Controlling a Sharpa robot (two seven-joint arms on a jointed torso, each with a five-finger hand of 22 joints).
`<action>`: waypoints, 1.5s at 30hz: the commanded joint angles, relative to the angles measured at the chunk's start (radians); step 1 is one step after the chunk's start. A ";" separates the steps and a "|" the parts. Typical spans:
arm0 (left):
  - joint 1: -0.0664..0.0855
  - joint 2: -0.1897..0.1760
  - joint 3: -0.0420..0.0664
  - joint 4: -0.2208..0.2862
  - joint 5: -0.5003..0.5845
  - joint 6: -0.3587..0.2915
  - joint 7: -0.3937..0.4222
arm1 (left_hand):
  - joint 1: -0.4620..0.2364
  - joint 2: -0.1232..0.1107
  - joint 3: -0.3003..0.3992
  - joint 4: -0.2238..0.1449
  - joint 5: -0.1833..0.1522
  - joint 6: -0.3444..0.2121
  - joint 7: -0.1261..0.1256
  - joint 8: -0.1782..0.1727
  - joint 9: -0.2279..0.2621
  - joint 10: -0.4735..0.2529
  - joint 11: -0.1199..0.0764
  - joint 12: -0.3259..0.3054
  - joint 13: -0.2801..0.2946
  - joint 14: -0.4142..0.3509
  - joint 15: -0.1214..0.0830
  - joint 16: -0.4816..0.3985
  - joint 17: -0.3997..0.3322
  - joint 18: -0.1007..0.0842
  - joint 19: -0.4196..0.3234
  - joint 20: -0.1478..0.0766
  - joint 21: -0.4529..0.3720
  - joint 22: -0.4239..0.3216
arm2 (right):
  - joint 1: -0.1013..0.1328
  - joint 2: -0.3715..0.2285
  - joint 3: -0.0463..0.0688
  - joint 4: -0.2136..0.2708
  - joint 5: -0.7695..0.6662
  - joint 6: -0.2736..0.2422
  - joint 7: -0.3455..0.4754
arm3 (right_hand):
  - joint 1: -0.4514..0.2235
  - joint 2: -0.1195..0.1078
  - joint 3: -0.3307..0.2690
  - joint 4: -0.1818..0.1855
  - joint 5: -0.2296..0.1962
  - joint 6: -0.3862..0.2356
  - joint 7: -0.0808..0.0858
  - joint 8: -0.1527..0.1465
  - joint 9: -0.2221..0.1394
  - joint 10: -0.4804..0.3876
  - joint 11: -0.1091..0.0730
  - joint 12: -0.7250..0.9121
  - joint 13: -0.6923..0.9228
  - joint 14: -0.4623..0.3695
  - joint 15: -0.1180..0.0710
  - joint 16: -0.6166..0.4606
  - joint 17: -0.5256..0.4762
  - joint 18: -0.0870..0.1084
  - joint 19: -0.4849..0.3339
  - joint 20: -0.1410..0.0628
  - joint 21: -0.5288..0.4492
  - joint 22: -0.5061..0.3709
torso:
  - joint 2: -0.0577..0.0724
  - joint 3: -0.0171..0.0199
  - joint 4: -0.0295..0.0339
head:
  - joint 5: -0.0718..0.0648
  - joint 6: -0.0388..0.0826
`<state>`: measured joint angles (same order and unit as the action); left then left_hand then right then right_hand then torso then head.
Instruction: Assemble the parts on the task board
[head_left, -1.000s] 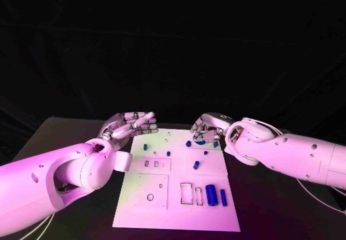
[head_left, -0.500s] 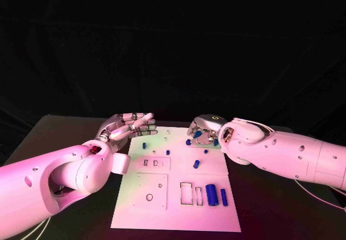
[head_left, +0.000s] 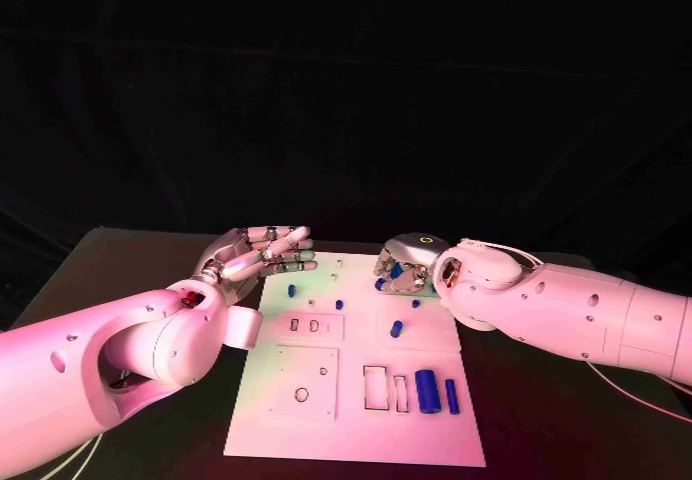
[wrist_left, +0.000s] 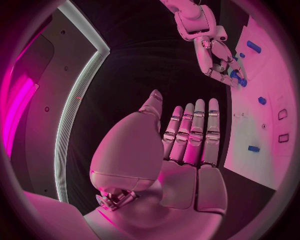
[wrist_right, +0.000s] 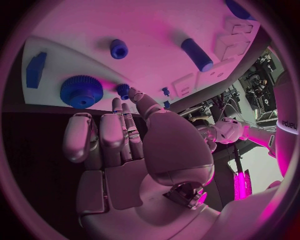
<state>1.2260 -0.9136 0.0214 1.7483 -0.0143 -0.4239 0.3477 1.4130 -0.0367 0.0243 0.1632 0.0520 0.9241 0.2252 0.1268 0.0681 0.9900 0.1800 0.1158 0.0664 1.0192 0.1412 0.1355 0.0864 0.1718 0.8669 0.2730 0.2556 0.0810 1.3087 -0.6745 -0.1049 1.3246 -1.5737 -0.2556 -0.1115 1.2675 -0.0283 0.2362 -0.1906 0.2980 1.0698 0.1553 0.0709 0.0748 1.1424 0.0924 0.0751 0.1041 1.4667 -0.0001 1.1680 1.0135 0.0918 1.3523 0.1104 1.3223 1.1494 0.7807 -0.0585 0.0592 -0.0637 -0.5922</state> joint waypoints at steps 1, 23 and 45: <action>0.004 -0.001 0.001 0.005 -0.001 0.020 0.001 | -0.003 0.010 -0.004 -0.002 -0.001 0.007 0.002 -0.005 -0.002 0.002 0.001 -0.005 -0.001 0.003 0.004 -0.006 -0.002 0.015 0.004 0.000 0.005 -0.001 | -0.002 0.006 0.000 -0.006 -0.025 0.033 -0.008 | 0.006 -0.004 0.009 -0.001 0.005 0.007 0.003 0.001 0.002 0.006 0.000 0.003 0.001 0.026 0.005 0.011 0.010 -0.012 0.011 0.000 0.009 0.009 | 0.002 -0.0005 0.0008 | 0.001 -0.002; 0.008 -0.005 0.001 0.008 -0.001 0.023 -0.004 | -0.004 0.010 -0.006 -0.002 -0.001 0.005 0.004 -0.008 -0.002 0.000 0.003 -0.009 -0.001 0.001 0.005 -0.010 -0.003 0.014 0.006 -0.001 0.004 -0.002 | -0.004 0.015 0.000 -0.023 -0.022 0.035 -0.012 | 0.018 0.014 0.088 0.018 -0.028 0.065 -0.014 0.013 0.016 0.068 -0.018 0.013 0.009 0.031 -0.006 0.100 0.091 -0.031 0.056 -0.008 0.087 0.133 | 0.006 -0.0016 0.0037 | -0.005 -0.007; 0.010 -0.005 0.001 -0.006 0.001 0.034 -0.019 | -0.005 0.011 -0.009 -0.003 -0.001 0.002 0.007 -0.013 -0.002 -0.004 0.005 -0.014 -0.001 -0.001 0.007 -0.015 -0.003 0.014 0.008 -0.001 0.002 -0.004 | -0.004 0.012 0.001 -0.012 -0.028 -0.025 -0.028 | 0.003 -0.005 0.111 0.039 0.003 0.086 -0.022 0.015 0.026 0.085 -0.024 0.009 0.011 0.033 -0.011 0.127 0.115 -0.039 0.075 -0.013 0.114 0.179 | 0.008 -0.0031 0.0055 | -0.007 0.000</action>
<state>1.2340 -0.9194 0.0217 1.7427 -0.0140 -0.4120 0.3295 1.4091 -0.0328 0.0215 0.1604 0.0519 0.9240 0.2251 0.1175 0.0674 0.9899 0.1801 0.1075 0.0661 1.0192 0.1412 0.1238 0.0843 0.1717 0.8668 0.2731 0.2555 0.0782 1.3062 -0.6611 -0.1039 1.3077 -1.5840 -0.2439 -0.1260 1.2699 -0.0259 0.3412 -0.1514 0.2962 1.1479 0.1311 0.0827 0.1003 1.2220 0.0665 0.0825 0.1147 1.4628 -0.0039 1.2917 1.1273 0.0609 1.4204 0.0958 1.4331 1.3081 0.7879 -0.0611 0.0642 -0.0710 -0.5950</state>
